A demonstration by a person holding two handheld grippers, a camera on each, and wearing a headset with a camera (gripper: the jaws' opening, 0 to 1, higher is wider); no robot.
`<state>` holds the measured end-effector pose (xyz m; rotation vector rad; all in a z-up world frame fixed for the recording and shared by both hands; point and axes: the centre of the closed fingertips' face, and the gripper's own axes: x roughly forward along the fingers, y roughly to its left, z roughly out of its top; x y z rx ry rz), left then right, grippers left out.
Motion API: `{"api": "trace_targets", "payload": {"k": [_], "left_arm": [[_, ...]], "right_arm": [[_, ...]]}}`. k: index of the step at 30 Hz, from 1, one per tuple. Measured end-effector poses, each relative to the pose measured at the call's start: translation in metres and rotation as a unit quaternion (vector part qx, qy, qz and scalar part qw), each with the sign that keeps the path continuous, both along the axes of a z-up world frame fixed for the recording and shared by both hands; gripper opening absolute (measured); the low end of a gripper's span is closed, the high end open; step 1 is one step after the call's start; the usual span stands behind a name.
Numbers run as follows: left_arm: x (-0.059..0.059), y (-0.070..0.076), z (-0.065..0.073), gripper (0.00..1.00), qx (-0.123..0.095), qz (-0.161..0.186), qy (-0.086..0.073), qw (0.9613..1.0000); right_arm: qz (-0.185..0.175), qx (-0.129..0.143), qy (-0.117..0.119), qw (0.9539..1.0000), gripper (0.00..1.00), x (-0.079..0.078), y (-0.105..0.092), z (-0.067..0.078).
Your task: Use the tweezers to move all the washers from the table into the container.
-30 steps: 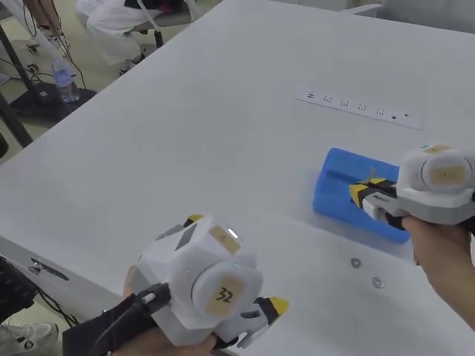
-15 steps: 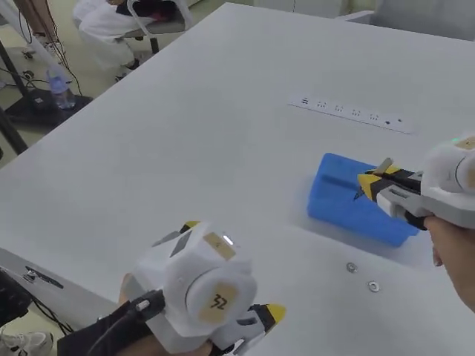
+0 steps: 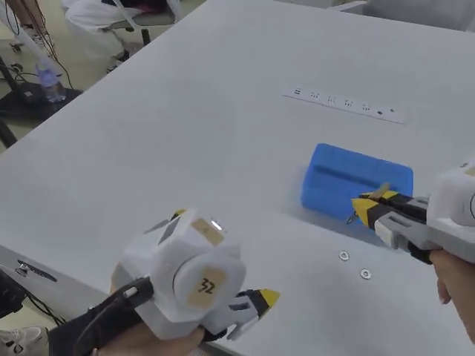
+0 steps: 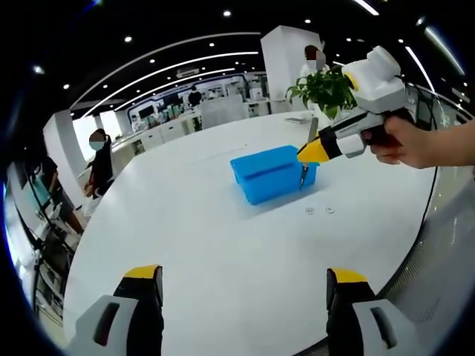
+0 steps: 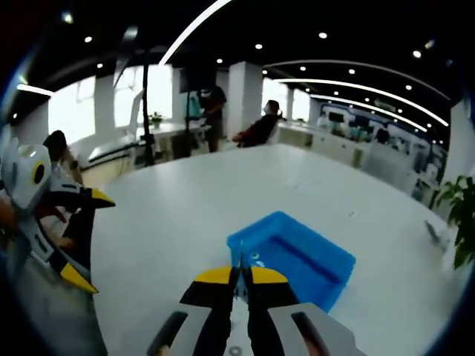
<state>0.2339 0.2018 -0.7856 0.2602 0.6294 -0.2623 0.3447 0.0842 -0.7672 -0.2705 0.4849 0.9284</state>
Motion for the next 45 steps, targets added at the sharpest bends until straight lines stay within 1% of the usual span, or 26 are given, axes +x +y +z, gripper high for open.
{"api": "trace_targets", "payload": {"k": [1,3,7,8,10,12,16,17,19,22,29,30,31,36,38,40,42,43,45], "left_arm": [[0.000,0.000,0.000,0.93,0.001,0.000,0.000,1.0000],[0.000,0.000,0.000,0.93,0.000,0.000,0.000,1.0000],[0.000,0.001,0.000,0.93,0.001,0.002,0.002,1.0000],[0.000,0.001,0.000,0.93,0.002,0.002,0.003,1.0000],[0.000,0.001,0.000,0.93,0.000,0.002,0.001,1.0000],[0.000,0.001,-0.001,0.93,0.002,0.002,0.003,1.0000],[0.000,0.001,-0.001,0.93,0.003,0.003,0.004,1.0000],[0.000,0.002,-0.001,0.93,0.003,0.003,0.004,1.0000],[0.000,0.002,-0.001,0.93,0.002,0.004,0.004,1.0000],[0.000,0.002,-0.002,0.93,0.001,0.005,0.004,1.0000],[0.000,0.001,-0.002,0.93,0.004,0.001,0.007,1.0000],[-0.001,0.001,-0.003,0.93,0.004,0.002,0.008,1.0000],[-0.001,0.001,-0.003,0.93,0.004,0.001,0.008,1.0000],[-0.001,0.002,-0.003,0.92,0.005,0.002,0.008,0.9999],[-0.001,0.002,-0.003,0.92,0.005,0.003,0.007,1.0000],[-0.001,0.002,-0.003,0.92,0.005,0.004,0.007,1.0000],[-0.001,0.002,-0.003,0.92,0.006,0.004,0.007,0.9999],[-0.001,0.002,-0.002,0.92,0.006,0.004,0.007,0.9999],[-0.001,0.002,-0.003,0.92,0.006,0.005,0.007,0.9999]], "right_arm": [[-0.003,0.004,0.008,1.0000,0.03,-0.003,-0.001,-0.003],[-0.008,0.004,0.014,0.9999,0.03,-0.006,-0.002,-0.006],[-0.016,0.004,0.023,0.9996,0.03,-0.007,-0.006,-0.015],[-0.017,0.004,0.029,0.9994,0.03,-0.008,-0.006,-0.018],[-0.017,0.000,0.031,0.9994,0.03,-0.008,-0.008,-0.024],[-0.018,-0.009,0.037,0.9991,0.03,-0.009,-0.009,-0.031],[-0.018,-0.016,0.039,0.9990,0.03,-0.006,-0.011,-0.038],[-0.018,-0.009,0.033,0.9992,0.03,-0.005,-0.010,-0.036],[-0.018,-0.013,0.035,0.9991,0.03,-0.003,-0.012,-0.038],[-0.014,-0.020,0.029,0.9993,0.03,-0.001,-0.012,-0.039],[-0.005,-0.021,0.020,0.9996,0.02,-0.009,-0.008,-0.038],[0.001,-0.025,0.010,0.9996,0.02,-0.010,-0.007,-0.038],[0.004,-0.029,0.006,0.9996,0.02,-0.010,-0.007,-0.038],[-0.004,-0.021,0.009,0.9997,0.02,-0.008,-0.007,-0.039],[-0.008,-0.018,0.019,0.9996,0.02,-0.007,-0.008,-0.038],[-0.008,-0.019,0.023,0.9995,0.01,-0.006,-0.009,-0.038],[-0.011,-0.010,0.033,0.9994,0.01,-0.007,-0.009,-0.035],[-0.013,-0.004,0.035,0.9993,0.01,-0.007,-0.009,-0.033],[-0.015,-0.002,0.037,0.9992,0.01,-0.007,-0.009,-0.032]]}}
